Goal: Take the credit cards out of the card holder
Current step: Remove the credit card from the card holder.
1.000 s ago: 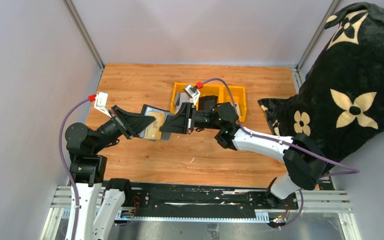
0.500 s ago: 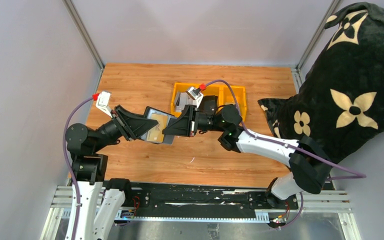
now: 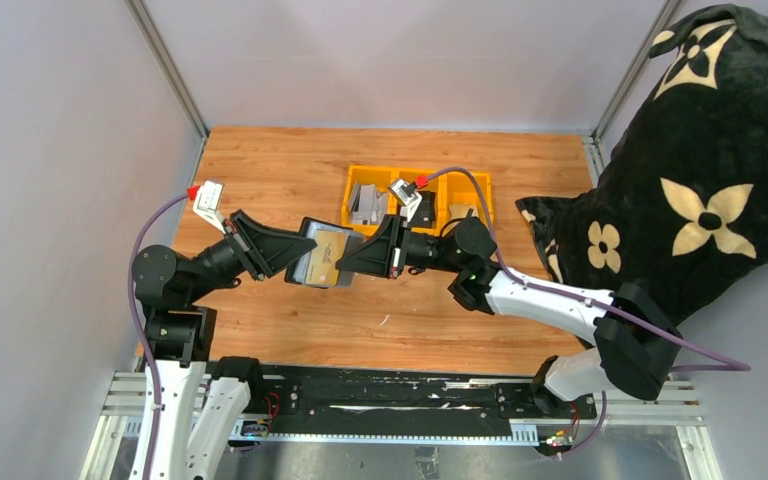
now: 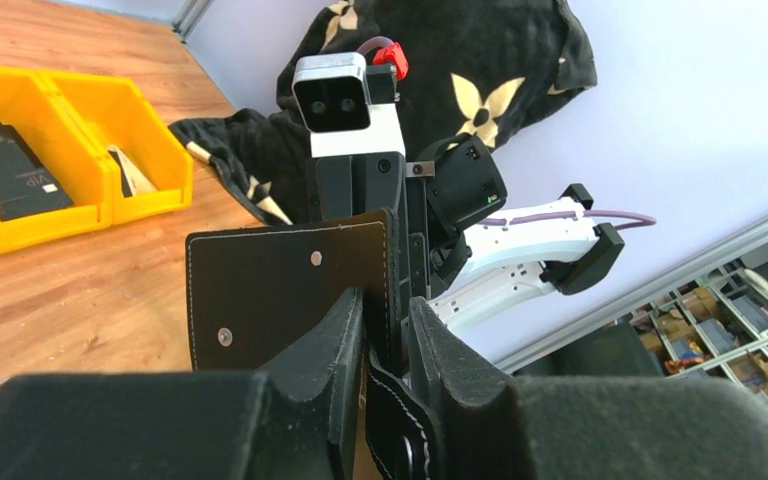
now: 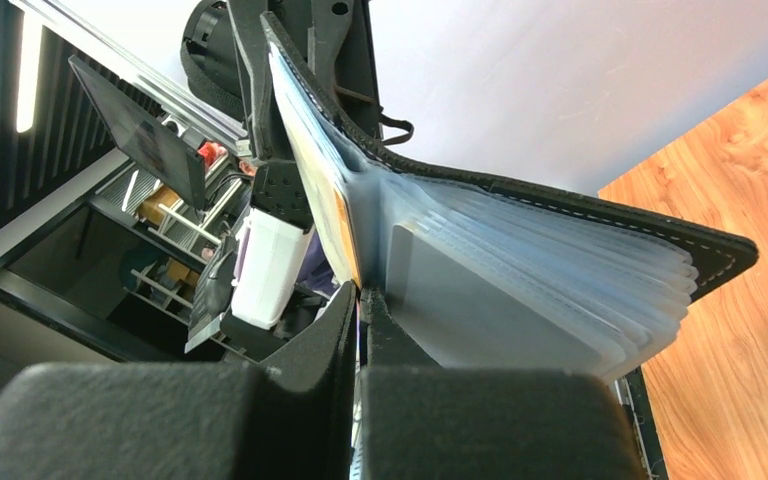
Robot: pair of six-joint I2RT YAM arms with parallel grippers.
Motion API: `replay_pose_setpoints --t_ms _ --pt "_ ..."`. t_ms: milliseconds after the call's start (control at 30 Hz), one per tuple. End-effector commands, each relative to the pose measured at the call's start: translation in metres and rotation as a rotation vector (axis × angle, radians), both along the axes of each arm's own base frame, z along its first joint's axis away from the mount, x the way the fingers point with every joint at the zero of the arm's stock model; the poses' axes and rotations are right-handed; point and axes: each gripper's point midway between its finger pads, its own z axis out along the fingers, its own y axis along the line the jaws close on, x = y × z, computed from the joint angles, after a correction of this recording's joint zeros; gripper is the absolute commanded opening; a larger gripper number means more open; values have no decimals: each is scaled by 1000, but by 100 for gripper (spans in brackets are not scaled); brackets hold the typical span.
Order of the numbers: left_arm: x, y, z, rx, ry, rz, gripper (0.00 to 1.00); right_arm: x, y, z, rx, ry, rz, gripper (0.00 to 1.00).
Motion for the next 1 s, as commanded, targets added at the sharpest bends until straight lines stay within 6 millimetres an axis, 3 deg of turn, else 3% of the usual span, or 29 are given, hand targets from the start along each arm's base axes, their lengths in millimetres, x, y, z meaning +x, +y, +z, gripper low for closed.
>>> replay_pose_setpoints --t_ms 0,300,433,533,800,967 --pt "-5 -1 11 -8 -51 -14 22 10 -8 3 30 -16 -74 0" --pt "-1 1 12 -5 -63 17 7 7 -10 6 53 -12 -71 0" --pt "6 5 0 45 -52 66 4 -1 -7 15 70 -37 -45 0" --pt "7 7 -7 64 -43 82 19 -7 -3 24 83 -66 -20 0" --pt "-16 -3 -18 9 35 -55 52 -5 5 35 58 -122 -14 0" --pt "-20 -5 -18 7 40 -76 57 -1 13 39 42 -135 -8 0"
